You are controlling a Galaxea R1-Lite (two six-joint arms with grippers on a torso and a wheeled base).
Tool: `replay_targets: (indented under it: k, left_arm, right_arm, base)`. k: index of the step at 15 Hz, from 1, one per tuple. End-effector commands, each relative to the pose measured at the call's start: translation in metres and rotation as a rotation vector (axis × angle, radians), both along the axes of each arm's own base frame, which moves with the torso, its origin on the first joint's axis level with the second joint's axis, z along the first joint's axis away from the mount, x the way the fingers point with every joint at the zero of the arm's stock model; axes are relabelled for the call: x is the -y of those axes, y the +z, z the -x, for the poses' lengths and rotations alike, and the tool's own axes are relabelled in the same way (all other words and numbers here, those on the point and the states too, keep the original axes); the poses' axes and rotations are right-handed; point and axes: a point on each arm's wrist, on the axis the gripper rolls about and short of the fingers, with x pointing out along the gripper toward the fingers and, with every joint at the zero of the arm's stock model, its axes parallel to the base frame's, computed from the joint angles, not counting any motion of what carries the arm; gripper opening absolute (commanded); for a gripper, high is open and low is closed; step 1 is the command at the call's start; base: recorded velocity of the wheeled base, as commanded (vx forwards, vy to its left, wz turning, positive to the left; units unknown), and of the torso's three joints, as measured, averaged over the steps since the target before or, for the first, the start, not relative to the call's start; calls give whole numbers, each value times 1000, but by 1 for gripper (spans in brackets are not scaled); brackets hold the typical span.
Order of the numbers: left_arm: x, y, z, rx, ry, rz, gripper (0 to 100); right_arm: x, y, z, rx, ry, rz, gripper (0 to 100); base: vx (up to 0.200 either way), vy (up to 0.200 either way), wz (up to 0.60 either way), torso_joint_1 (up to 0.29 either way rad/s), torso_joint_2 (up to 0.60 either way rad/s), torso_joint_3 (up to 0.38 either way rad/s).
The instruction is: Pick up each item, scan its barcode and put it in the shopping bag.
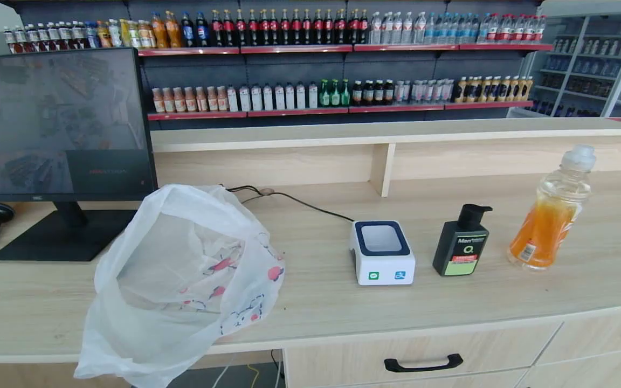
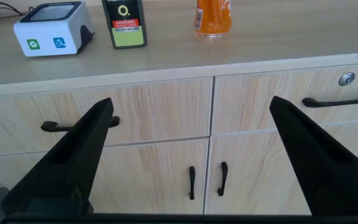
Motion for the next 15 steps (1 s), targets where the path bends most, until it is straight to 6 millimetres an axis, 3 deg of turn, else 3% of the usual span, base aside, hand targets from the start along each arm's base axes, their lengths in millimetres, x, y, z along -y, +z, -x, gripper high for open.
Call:
replay_targets:
  k: [1,7,8,12,15]
  left_arm:
    - [0,0,0,1,0,0,100]
    - [0,0,0,1,0,0,100]
    - [0,0,0,1,0,0,100]
    - [0,0,0,1,0,0,100]
    - [0,0,0,1,0,0,100]
  right_arm:
    - [0,0,0,-2,0,0,100]
    - [0,1,0,4,3,23,100]
    - [0,8,1,50,10,23,100]
    - [-1,72,1,110,77,25,100]
    - [-3,114,-38,136,135,40,100]
  base:
    - [0,0,0,0,0,0]
    - [0,0,0,0,0,0]
    - [0,0,0,0,0,0]
    - [0,0,0,0,0,0]
    - [0,0,0,0,0,0]
